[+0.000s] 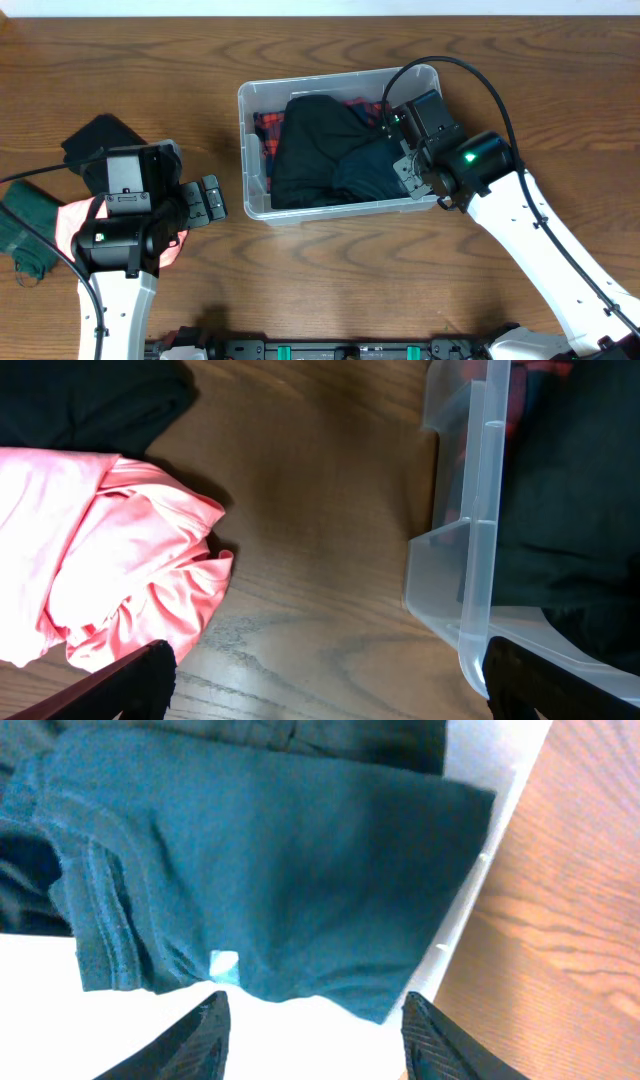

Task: Pack container
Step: 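Press and tuck the black cloth into the bin's right side, then grasp the pink shirt on the left with the left gripper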

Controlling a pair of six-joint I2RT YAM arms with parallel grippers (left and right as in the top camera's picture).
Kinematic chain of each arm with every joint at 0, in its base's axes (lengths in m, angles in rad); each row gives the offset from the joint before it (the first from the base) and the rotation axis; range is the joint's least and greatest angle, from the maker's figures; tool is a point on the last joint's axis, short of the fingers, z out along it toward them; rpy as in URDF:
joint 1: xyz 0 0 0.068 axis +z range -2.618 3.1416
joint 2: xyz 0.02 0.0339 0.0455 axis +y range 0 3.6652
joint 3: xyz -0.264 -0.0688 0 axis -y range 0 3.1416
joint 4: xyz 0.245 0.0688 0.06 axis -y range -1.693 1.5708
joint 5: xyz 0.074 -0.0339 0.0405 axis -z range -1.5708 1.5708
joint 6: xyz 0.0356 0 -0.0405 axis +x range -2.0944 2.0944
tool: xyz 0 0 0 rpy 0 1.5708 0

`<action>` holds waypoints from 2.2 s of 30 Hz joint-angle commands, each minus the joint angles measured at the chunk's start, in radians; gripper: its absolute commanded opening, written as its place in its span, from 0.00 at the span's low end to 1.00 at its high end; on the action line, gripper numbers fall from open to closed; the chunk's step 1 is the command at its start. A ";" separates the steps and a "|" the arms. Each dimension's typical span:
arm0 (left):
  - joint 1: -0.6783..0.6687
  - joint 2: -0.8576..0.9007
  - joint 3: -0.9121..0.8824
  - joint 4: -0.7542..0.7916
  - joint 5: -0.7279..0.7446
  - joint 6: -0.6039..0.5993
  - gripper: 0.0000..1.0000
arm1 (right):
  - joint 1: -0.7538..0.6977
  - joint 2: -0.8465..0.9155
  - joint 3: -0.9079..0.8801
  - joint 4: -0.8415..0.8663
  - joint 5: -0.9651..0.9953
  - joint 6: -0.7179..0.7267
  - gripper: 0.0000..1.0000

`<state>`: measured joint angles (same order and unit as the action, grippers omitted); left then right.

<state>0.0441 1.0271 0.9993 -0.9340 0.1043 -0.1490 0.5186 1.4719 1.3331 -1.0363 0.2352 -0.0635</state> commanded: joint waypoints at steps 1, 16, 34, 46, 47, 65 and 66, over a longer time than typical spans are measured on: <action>-0.001 0.005 0.016 0.000 -0.012 0.017 0.98 | 0.001 -0.004 0.000 0.002 -0.037 0.002 0.45; -0.001 0.005 0.016 0.000 -0.012 0.017 0.98 | -0.029 0.092 -0.002 0.249 -0.034 -0.011 0.01; -0.001 0.005 0.016 0.000 -0.012 0.017 0.98 | -0.019 0.481 -0.002 0.130 -0.085 0.062 0.01; -0.001 0.005 0.016 0.023 -0.037 0.017 0.98 | -0.035 0.064 0.030 0.211 -0.051 0.018 0.43; 0.000 0.005 0.016 0.025 -0.073 0.012 0.98 | -0.045 0.029 0.030 0.228 -0.051 0.018 0.55; 0.700 0.280 -0.067 0.104 -0.084 -0.285 0.98 | -0.230 -0.073 0.024 0.165 -0.105 0.056 0.70; 0.721 0.320 -0.071 0.132 -0.047 -0.257 0.98 | -0.230 -0.073 0.024 0.165 -0.105 0.056 0.70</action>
<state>0.7162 1.2705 0.9554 -0.8288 -0.0360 -0.4442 0.2955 1.3998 1.3582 -0.8707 0.1448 -0.0288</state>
